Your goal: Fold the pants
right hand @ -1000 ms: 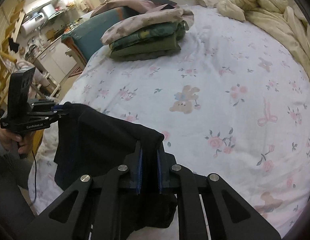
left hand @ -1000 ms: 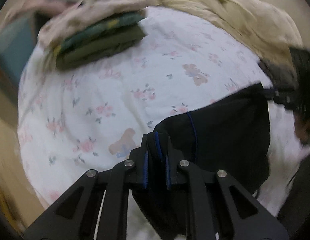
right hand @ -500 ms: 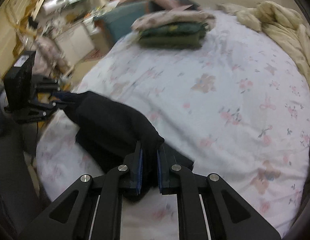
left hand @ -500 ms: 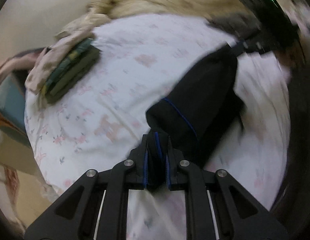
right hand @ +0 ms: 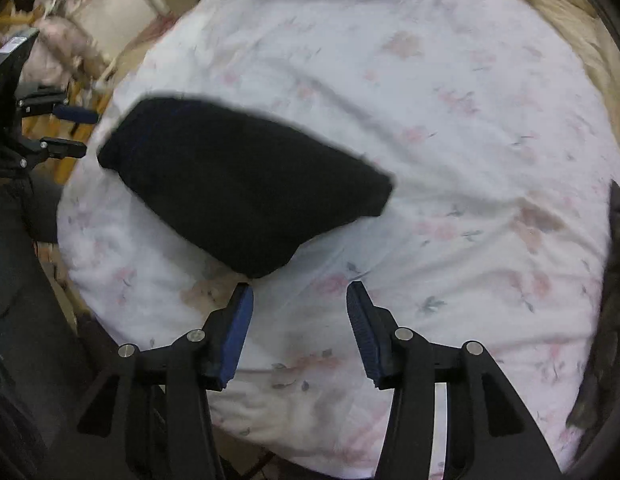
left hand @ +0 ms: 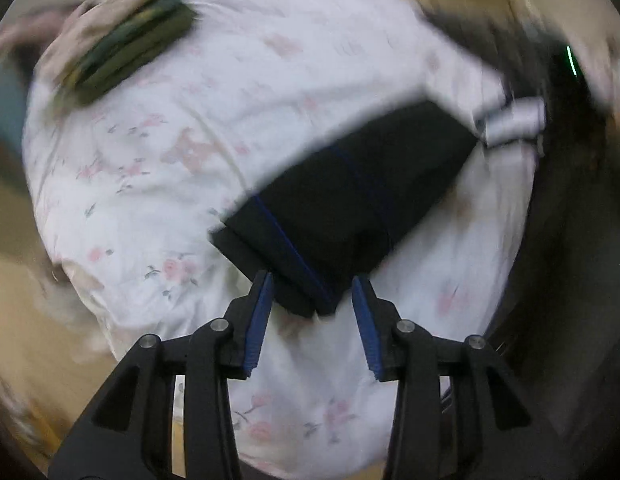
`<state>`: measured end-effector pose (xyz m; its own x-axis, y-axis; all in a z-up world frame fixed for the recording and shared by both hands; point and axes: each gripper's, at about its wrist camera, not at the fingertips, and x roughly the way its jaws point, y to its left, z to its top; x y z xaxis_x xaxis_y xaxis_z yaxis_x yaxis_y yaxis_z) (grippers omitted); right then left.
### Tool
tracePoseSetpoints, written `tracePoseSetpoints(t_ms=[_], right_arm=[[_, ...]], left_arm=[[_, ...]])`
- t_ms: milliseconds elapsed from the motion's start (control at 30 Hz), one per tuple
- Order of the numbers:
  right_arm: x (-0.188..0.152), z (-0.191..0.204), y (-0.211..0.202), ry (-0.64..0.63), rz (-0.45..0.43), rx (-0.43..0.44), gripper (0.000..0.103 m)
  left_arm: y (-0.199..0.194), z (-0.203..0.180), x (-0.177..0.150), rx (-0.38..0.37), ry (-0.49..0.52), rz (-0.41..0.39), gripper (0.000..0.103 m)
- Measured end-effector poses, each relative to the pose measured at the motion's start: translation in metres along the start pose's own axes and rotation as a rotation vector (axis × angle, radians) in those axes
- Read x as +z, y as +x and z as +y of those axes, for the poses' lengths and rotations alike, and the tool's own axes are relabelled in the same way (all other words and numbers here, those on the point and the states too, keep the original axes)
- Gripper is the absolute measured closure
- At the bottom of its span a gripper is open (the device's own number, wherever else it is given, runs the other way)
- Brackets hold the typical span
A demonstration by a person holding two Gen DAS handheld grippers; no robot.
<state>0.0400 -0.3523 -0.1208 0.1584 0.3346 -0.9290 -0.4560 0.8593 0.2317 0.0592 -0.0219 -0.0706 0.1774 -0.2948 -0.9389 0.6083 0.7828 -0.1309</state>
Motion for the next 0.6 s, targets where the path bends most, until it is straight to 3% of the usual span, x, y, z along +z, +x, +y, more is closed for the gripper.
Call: tracePoseSetpoints(t_ms=[67, 133, 200, 300, 367, 467, 600], right_arm=[[0.004, -0.01, -0.014, 0.068, -0.071, 0.013, 0.052], [0.013, -0.025, -0.017, 0.174, -0.119, -0.008, 0.052], [0.022, -0.033, -0.014, 0.238, -0.149, -0.033, 0.054], [0.036, -0.026, -0.01, 0.225, -0.205, -0.03, 0.058], [0.045, -0.015, -0.005, 0.203, -0.216, 0.017, 0.058], [0.052, 0.004, 0.021, 0.135, -0.14, 0.032, 0.061], [0.041, 0.004, 0.066, 0.114, 0.052, -0.049, 0.063]], left_arm=[[-0.006, 0.021, 0.009, 0.027, -0.162, -0.06, 0.066], [0.006, 0.033, 0.017, 0.071, -0.294, -0.061, 0.066], [0.021, 0.03, 0.025, 0.076, -0.319, -0.073, 0.066], [0.041, 0.016, 0.03, 0.068, -0.343, -0.103, 0.067], [0.052, 0.003, 0.033, 0.067, -0.326, -0.115, 0.067], [0.069, -0.01, 0.029, 0.086, -0.276, -0.048, 0.067], [0.091, -0.006, 0.01, 0.139, -0.247, 0.052, 0.064]])
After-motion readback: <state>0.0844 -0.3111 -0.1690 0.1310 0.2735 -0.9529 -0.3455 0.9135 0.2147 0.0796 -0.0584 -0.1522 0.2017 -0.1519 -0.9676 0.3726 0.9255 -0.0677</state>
